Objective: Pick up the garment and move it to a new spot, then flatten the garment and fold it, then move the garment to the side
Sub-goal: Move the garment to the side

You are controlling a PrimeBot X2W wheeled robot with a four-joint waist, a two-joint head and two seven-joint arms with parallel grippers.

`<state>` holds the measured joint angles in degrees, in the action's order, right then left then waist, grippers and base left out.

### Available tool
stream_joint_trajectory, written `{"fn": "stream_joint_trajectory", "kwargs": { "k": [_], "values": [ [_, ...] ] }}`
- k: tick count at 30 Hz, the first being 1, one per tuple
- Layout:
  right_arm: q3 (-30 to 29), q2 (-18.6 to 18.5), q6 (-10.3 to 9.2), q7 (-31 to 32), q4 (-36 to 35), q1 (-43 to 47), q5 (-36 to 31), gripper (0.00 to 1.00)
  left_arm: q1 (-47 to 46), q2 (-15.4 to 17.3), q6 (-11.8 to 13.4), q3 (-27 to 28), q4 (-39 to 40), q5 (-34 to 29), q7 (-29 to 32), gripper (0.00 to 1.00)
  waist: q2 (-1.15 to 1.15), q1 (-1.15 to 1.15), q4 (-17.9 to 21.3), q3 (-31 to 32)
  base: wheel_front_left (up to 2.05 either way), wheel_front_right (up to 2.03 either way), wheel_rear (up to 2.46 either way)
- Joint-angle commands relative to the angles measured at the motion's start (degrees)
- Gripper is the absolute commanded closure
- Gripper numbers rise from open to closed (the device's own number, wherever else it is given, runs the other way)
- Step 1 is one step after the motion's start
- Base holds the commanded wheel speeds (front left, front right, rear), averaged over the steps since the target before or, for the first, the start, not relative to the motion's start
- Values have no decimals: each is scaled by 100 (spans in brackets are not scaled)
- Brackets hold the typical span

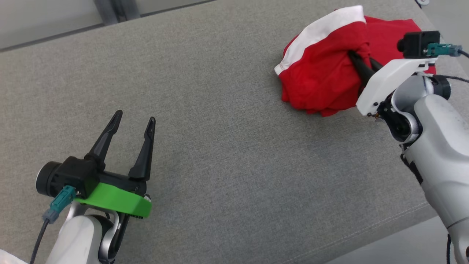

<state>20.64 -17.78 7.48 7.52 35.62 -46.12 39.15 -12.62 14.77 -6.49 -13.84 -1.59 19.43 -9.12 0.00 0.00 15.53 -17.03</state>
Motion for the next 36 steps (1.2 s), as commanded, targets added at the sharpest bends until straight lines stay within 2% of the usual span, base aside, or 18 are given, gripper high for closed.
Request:
{"fn": "stream_joint_trajectory", "kwargs": {
  "k": [1, 12, 16, 22, 23, 24, 32, 36],
  "values": [
    [33, -101, 3, 14, 11, -128, 73, 100, -132, 70, -11, 14, 43, -56, 10, 0, 0, 0, -163, -425, 0, 0, 0],
    [191, -1292, 2, 105, 142, -527, 486, 100, -295, 216, 1, -1, 232, -60, 120, 0, 0, 0, -410, -889, 0, 0, 0],
    [232, -1555, 2, -1, 408, -634, 484, 100, -362, 237, -2, -30, 277, -41, 129, 0, 0, 0, -477, -994, 0, 0, 0],
    [252, -1725, 2, -210, 1082, -799, 366, 100, -432, 224, 17, -68, 255, -28, 118, 0, 0, 0, -582, -1039, 0, 0, 0],
    [265, -1718, 2, -226, 1191, -816, 340, 65, -433, 221, 18, -76, 239, -23, 113, 0, 0, 0, -597, -1031, 0, 0, 0],
    [284, -1723, 2, -267, 1310, -847, 289, 0, -438, 210, 23, -85, 215, -15, 98, 0, 0, 0, -614, -1014, 0, 0, 0],
    [347, -1718, 2, -763, 2058, -1057, -162, 0, -320, 105, 92, -83, 4, 66, -85, 0, 0, 0, -703, -602, 0, 0, 0],
    [416, -1661, 2, -1194, 2060, -1154, -460, 0, -192, 93, 176, 43, -122, 148, -226, 0, 0, 0, -749, -267, 0, 0, 0]
  ]
}}
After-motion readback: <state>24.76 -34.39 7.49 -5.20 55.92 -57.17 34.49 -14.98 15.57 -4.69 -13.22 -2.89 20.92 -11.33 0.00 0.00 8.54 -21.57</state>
